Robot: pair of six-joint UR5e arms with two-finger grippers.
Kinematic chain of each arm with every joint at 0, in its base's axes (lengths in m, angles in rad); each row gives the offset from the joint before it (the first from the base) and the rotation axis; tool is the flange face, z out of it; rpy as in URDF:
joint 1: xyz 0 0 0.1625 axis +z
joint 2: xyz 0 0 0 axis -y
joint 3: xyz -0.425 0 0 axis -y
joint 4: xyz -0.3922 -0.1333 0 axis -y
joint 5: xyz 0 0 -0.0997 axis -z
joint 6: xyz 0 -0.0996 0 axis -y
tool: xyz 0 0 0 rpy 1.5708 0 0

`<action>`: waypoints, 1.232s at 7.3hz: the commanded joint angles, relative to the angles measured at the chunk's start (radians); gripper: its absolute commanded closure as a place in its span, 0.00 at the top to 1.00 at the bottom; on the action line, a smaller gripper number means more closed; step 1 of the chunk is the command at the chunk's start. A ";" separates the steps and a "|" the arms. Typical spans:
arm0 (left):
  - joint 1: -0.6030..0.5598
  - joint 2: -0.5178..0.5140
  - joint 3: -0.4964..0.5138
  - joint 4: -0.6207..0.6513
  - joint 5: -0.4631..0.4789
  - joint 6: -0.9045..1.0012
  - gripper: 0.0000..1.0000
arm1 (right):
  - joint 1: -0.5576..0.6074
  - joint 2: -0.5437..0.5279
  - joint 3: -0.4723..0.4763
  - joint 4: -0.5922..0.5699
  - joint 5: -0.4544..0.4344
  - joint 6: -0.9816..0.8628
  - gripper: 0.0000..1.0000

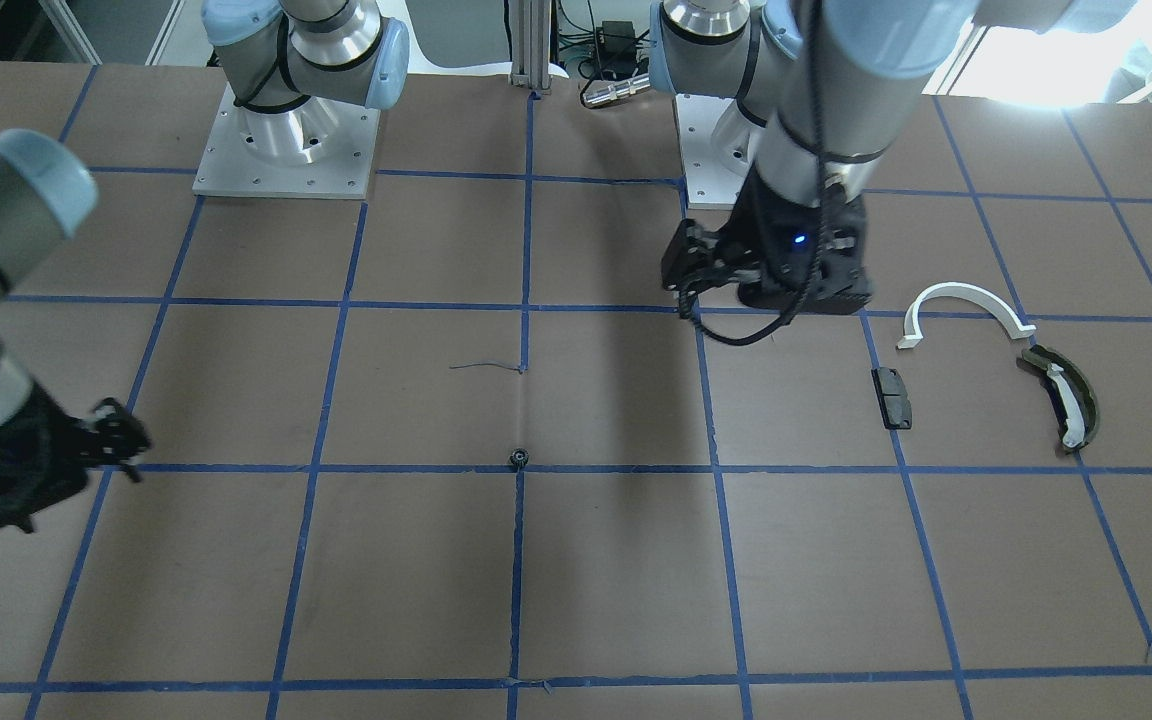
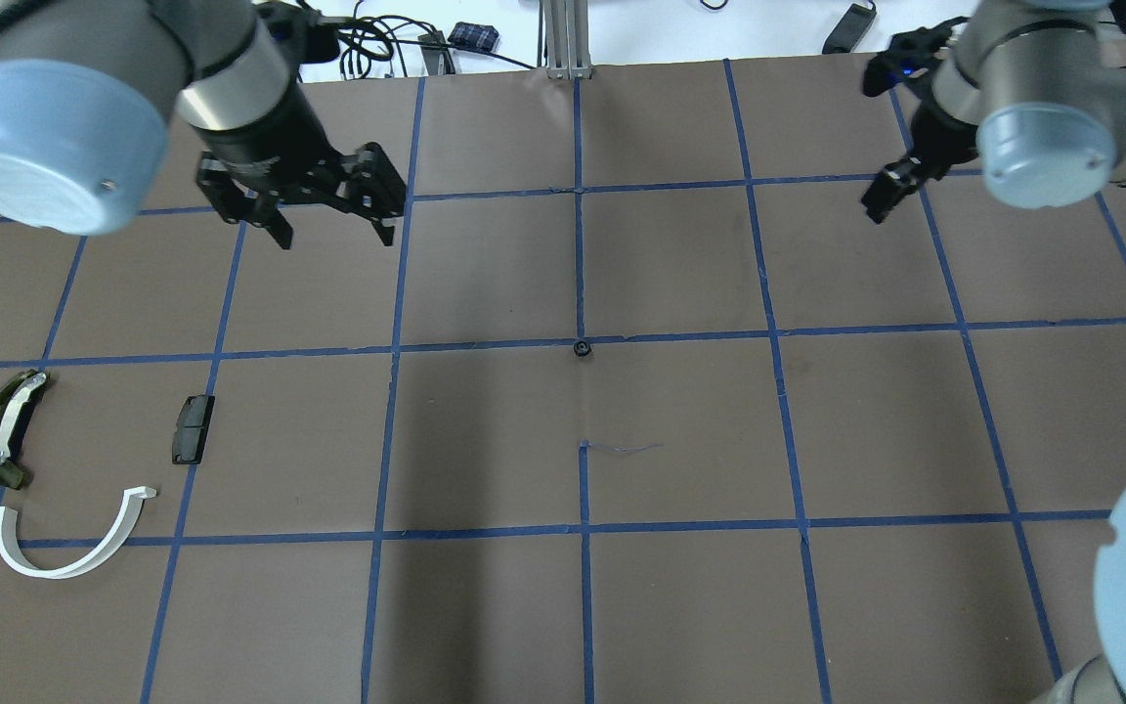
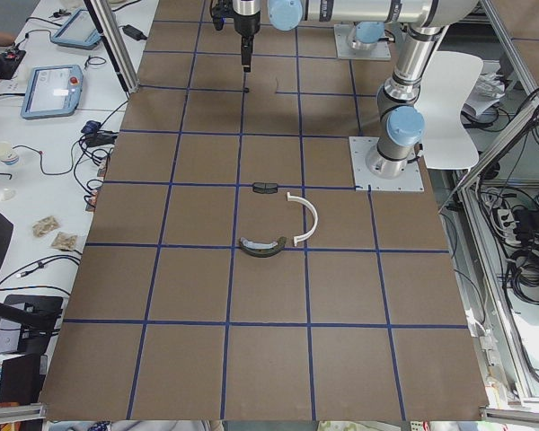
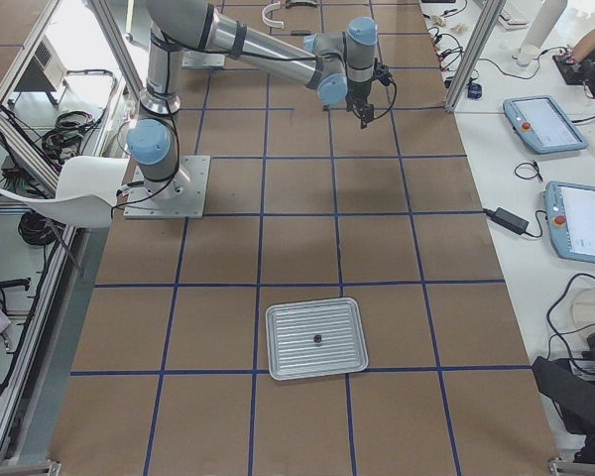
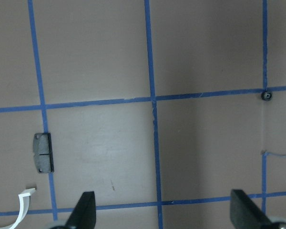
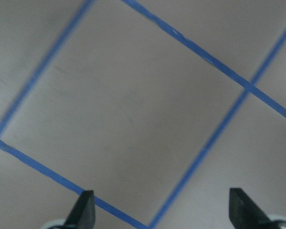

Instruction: Place bearing gear from tray to pile

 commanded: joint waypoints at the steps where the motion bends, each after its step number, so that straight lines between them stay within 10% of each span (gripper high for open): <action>1: -0.144 -0.133 -0.097 0.275 -0.007 -0.141 1.00 | -0.330 0.046 0.000 -0.016 0.002 -0.349 1.00; 4: -0.235 -0.289 -0.165 0.524 0.008 -0.227 1.00 | -0.622 0.240 -0.133 -0.079 0.028 -0.755 1.00; 9: -0.272 -0.465 -0.139 0.687 0.033 -0.250 0.96 | -0.666 0.353 -0.256 -0.026 0.022 -0.820 0.93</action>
